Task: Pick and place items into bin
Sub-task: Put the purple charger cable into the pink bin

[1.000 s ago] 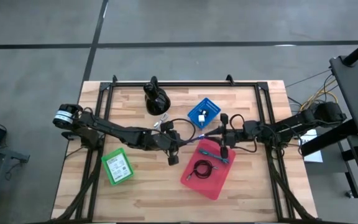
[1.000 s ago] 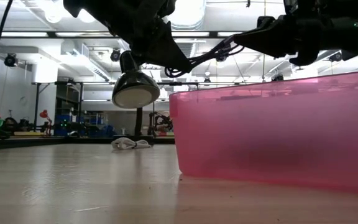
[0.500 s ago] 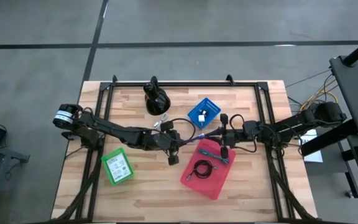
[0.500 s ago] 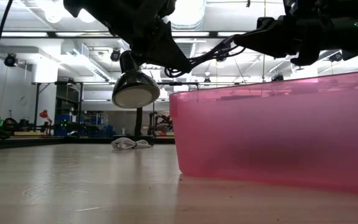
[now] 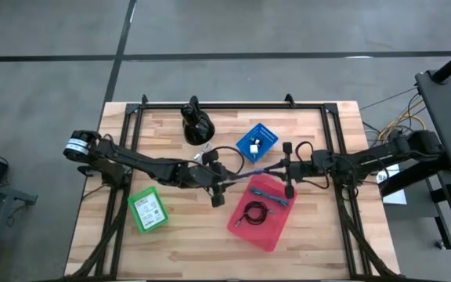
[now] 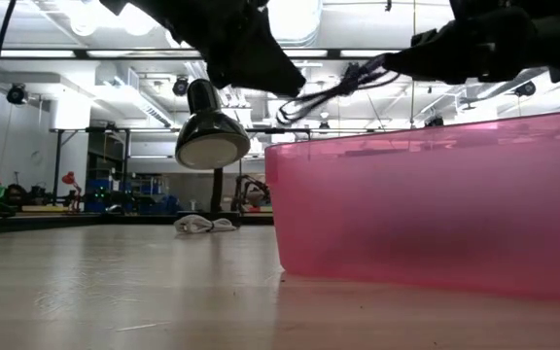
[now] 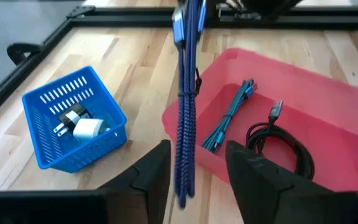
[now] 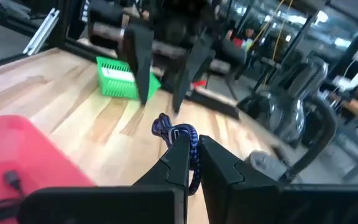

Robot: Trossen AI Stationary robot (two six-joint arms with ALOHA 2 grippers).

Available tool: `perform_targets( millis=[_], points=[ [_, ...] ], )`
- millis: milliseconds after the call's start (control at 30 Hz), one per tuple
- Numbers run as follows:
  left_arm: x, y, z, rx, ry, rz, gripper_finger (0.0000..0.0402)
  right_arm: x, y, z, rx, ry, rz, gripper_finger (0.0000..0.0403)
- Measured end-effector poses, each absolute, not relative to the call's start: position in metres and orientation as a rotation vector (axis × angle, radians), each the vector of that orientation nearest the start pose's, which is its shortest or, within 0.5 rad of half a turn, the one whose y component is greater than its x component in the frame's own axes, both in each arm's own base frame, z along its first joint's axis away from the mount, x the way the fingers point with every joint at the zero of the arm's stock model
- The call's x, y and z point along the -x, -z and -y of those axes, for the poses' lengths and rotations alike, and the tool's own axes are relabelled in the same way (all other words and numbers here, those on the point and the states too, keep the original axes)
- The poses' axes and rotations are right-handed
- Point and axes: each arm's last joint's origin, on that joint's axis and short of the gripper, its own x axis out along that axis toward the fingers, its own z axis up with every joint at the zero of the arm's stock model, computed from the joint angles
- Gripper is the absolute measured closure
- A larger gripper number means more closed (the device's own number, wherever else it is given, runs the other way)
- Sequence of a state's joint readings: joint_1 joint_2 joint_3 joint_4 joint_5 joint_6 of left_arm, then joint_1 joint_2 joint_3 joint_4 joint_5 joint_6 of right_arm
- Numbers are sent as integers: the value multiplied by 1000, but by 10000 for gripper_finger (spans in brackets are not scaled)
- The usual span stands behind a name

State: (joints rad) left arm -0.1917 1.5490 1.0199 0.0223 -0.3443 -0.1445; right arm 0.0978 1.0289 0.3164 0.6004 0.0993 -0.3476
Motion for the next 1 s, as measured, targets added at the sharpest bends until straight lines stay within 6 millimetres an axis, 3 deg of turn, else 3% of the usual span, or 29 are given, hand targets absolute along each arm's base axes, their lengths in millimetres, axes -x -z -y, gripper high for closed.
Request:
perform_targets(
  millis=[367,600,833,1000],
  points=[
    [-321,-270,52,20,-180,-424,257,-179,-219,-15,150,-19,-138,390],
    [-312,-272,51,4,-183,-473,257,-165,-223,-22,-13,-160,-159,390],
    [-309,-274,50,3,-183,-476,257,-158,-217,-29,-145,-272,-258,390],
    [-310,-272,50,8,-186,-489,257,-163,-210,-31,-225,-216,-319,390]
  ],
)
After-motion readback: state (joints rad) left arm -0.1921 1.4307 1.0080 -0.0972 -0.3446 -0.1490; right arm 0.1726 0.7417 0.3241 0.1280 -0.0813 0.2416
